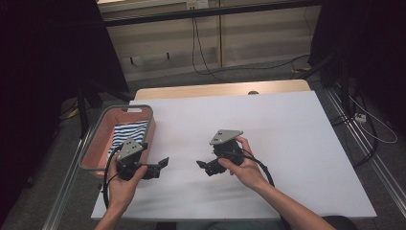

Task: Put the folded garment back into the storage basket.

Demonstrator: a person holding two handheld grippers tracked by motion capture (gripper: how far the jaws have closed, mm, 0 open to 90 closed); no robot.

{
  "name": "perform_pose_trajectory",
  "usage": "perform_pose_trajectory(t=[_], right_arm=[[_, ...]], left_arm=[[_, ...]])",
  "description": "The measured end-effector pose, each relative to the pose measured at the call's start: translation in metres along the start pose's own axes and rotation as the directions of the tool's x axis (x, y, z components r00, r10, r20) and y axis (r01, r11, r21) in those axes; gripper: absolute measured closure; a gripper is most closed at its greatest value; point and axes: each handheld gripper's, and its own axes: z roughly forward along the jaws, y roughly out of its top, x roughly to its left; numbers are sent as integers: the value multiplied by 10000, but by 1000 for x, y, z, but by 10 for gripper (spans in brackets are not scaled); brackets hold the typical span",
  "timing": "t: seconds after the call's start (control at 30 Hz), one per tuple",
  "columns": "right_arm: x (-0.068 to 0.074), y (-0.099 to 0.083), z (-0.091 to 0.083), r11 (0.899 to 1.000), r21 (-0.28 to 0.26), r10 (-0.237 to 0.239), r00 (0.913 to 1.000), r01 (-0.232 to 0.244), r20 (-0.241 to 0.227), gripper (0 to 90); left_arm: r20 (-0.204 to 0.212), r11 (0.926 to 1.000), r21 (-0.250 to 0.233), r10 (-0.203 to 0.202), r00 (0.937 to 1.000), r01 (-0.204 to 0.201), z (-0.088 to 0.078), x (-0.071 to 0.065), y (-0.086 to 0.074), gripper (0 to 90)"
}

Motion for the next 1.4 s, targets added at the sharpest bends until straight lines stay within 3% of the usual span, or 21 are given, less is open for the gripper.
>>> perform_pose_trajectory(t=[0.2, 0.6, 0.9, 1.4], right_arm=[[-6, -14, -10, 9998, 122, 154, 9993, -158, 333, 47], [-12, -41, -29, 9985, 357, 399, 9969, -425, 683, 52], [-17, -59, -45, 9968, 353, 666, 9906, -713, 1196, 53], [-30, -88, -83, 9899, 100, 1354, 9658, -1411, 2212, 57]], left_arm=[[534, 9999, 150, 16, 9986, -24, 13, -12, -5, 62], [715, 9980, 604, 132, 9974, -175, 25, -20, -19, 62], [845, 9984, 562, 11, 9964, -59, 32, -20, -22, 62], [987, 9957, 898, 139, 9950, -228, 41, -22, -29, 61]])
